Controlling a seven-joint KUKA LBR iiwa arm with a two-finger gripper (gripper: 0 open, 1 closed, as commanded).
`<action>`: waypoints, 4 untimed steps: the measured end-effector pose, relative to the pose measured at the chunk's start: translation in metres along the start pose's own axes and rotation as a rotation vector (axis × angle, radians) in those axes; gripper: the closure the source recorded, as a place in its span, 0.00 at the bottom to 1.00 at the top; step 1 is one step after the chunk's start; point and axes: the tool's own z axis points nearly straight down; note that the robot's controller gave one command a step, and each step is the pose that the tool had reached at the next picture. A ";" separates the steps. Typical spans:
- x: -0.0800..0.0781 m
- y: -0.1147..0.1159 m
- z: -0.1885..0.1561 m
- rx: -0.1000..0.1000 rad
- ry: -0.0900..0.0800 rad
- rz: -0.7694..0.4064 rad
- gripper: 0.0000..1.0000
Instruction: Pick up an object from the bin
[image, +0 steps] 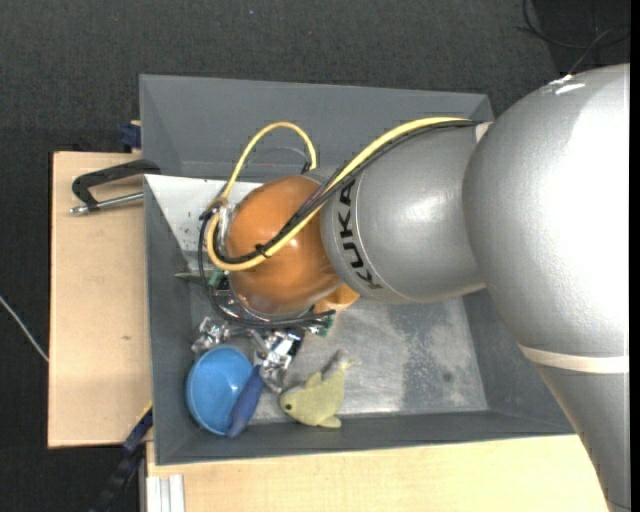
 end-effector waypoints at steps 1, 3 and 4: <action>0.000 0.000 -0.001 -0.001 0.000 -0.001 1.00; -0.006 -0.009 -0.028 -0.017 0.003 0.008 1.00; -0.008 -0.009 -0.045 -0.019 0.005 0.010 1.00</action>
Offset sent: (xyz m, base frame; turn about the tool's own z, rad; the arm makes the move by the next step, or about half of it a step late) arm 0.0000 0.0000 0.0000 0.0000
